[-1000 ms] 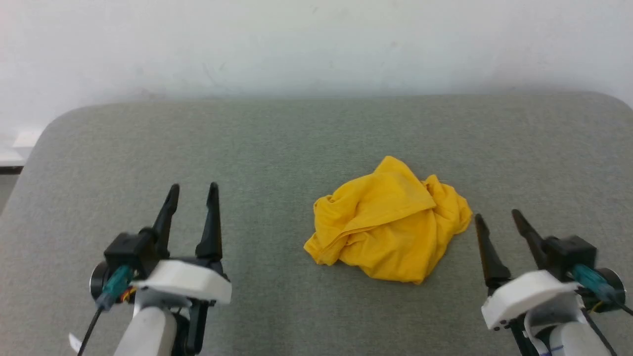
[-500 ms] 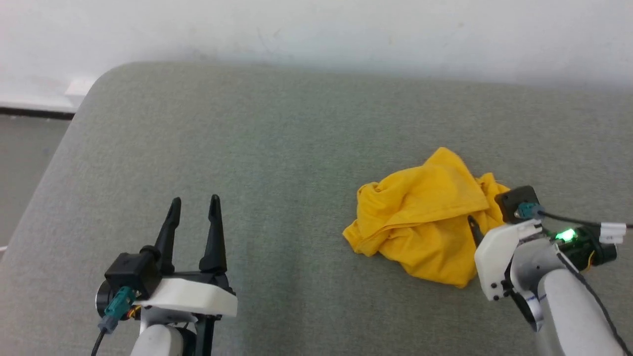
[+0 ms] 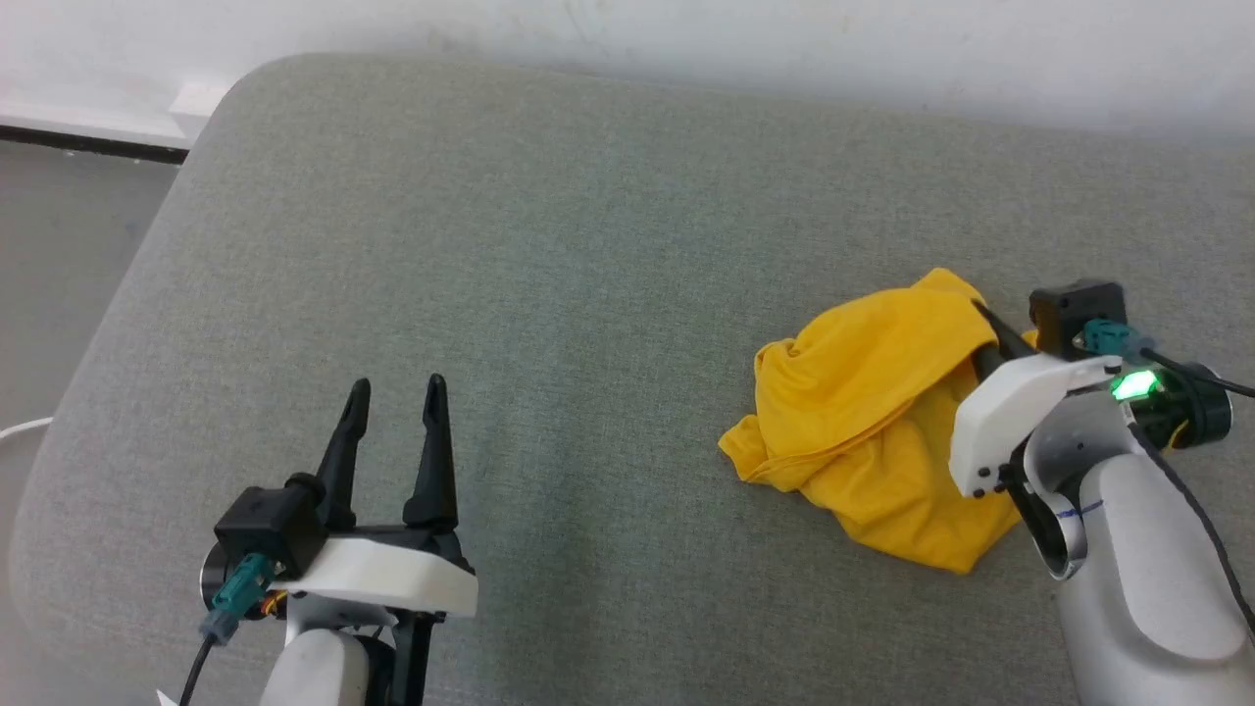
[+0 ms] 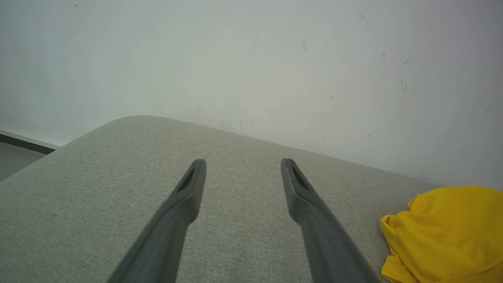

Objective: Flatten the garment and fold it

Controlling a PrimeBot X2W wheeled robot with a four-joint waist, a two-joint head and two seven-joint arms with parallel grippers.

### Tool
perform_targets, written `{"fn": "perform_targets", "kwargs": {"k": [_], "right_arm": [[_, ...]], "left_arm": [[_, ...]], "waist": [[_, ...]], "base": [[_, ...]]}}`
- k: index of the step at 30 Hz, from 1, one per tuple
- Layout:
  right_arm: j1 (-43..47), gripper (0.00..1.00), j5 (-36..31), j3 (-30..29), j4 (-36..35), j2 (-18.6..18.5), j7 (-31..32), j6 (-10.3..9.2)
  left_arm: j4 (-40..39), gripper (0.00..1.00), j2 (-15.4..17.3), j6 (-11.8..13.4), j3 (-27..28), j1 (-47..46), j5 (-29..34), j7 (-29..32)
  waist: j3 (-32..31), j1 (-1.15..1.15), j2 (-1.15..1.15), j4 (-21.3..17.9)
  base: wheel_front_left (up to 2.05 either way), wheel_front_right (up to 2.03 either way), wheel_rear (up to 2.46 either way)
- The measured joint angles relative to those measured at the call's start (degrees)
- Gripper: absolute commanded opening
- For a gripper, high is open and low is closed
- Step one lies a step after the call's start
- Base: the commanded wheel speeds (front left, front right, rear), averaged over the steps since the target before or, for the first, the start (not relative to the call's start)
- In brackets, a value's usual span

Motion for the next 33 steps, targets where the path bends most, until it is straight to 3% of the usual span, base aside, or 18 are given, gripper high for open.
{"fn": "perform_targets", "kwargs": {"k": [6, 11, 17, 20, 22, 26, 33], "right_arm": [[-3.39, 0.00, 1.77, -1.86, -5.25, 1.15, -6.36, 0.00], [-5.31, 0.00, -0.27, -9.45, -13.07, 1.44, -9.83, 0.00], [2.22, 0.00, -4.90, -22.40, -19.75, 2.04, -5.98, -0.01], [8.79, 0.00, -5.70, -27.84, -18.98, 2.09, -1.87, -0.02], [12.41, 0.00, -2.61, -28.85, -17.05, 2.09, 0.25, -0.07], [17.44, 0.00, 10.37, -23.45, -14.71, 2.16, 1.85, -0.07], [28.48, 0.00, 26.93, -1.72, -20.40, 2.46, 12.67, -0.07]], "left_arm": [[0.41, 1.00, -0.02, 0.03, 0.25, 0.00, 0.05, 0.00], [0.69, 1.00, -0.05, 0.01, 0.18, 0.01, 0.11, 0.01], [1.15, 1.00, -0.12, -0.03, -0.42, 0.07, 0.10, 0.00], [1.42, 1.00, -0.16, -0.04, -0.58, 0.28, 0.09, 0.00], [1.54, 1.00, -0.18, -0.05, -0.49, 0.36, 0.09, 0.00], [1.76, 1.00, -0.20, -0.24, -0.29, 0.92, 0.10, 0.00], [2.38, 1.00, -0.21, -0.53, -0.45, 0.96, 0.53, 0.01]], "waist": [[-1.29, -0.01, 0.00, -1.43], [-2.98, -0.01, 0.00, -2.86], [-4.56, -0.02, 0.00, -4.17], [-5.04, -0.02, 0.00, -4.66], [-5.21, -0.02, 0.00, -5.05], [-5.51, -0.02, 0.00, -6.02], [-6.38, -0.02, 0.00, -7.62]], "base": [[0.00, 0.00, 0.00], [0.00, 0.00, 0.00], [0.00, 0.00, 0.00], [0.00, 0.00, 0.00], [0.00, 0.00, 0.00], [0.00, 0.00, 0.00], [0.00, 0.00, 0.00]]}}
